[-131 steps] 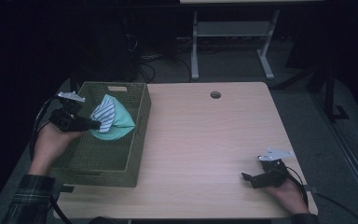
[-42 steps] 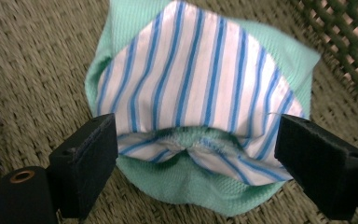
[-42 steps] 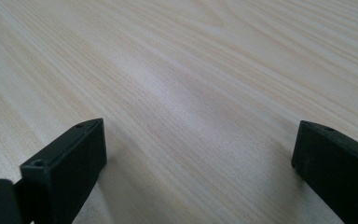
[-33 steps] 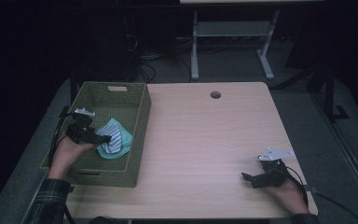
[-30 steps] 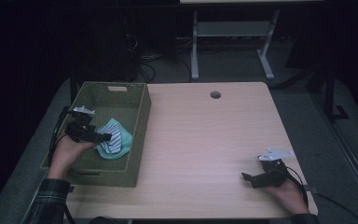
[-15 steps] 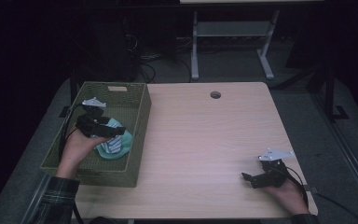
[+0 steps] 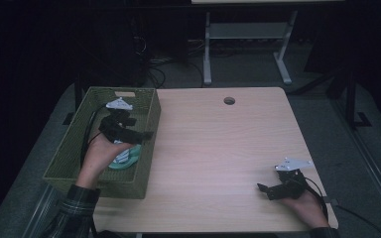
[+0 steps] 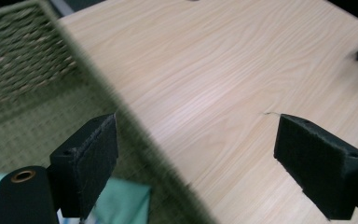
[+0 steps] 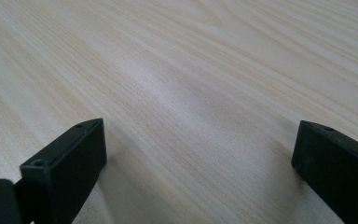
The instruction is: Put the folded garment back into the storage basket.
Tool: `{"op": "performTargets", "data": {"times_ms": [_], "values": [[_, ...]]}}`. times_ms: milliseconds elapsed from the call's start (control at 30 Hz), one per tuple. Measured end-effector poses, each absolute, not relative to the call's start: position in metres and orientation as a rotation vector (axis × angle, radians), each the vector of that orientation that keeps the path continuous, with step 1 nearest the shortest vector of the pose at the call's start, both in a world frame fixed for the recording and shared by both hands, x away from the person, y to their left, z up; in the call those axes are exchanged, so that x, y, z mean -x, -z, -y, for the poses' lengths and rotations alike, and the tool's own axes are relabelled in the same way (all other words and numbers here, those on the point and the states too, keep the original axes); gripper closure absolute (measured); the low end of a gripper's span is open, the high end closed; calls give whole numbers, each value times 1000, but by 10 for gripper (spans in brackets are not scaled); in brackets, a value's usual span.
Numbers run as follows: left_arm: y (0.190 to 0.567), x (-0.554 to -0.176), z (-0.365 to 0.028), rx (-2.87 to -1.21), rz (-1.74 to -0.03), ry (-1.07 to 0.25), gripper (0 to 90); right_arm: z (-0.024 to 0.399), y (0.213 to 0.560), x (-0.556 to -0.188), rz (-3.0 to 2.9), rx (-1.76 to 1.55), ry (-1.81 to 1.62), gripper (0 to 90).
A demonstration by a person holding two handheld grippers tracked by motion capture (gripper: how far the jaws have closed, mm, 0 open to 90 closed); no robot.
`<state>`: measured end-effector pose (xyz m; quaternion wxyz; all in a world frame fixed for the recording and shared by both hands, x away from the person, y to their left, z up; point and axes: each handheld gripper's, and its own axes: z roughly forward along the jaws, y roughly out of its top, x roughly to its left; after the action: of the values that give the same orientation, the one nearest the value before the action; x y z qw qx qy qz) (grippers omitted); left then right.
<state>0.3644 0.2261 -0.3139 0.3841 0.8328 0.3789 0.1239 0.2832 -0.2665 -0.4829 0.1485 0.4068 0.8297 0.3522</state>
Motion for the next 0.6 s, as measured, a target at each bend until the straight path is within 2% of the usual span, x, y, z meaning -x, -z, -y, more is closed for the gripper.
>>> {"op": "performTargets", "data": {"times_ms": [333,600], "values": [[317,-359,-188,-2107,-897,-293,136,266,483,-283,-2386,-1167,-1015,28],[335,-354,-162,-2110,-883,-267,137,267,483,-283,-2386,-1166,-1015,28]]}}
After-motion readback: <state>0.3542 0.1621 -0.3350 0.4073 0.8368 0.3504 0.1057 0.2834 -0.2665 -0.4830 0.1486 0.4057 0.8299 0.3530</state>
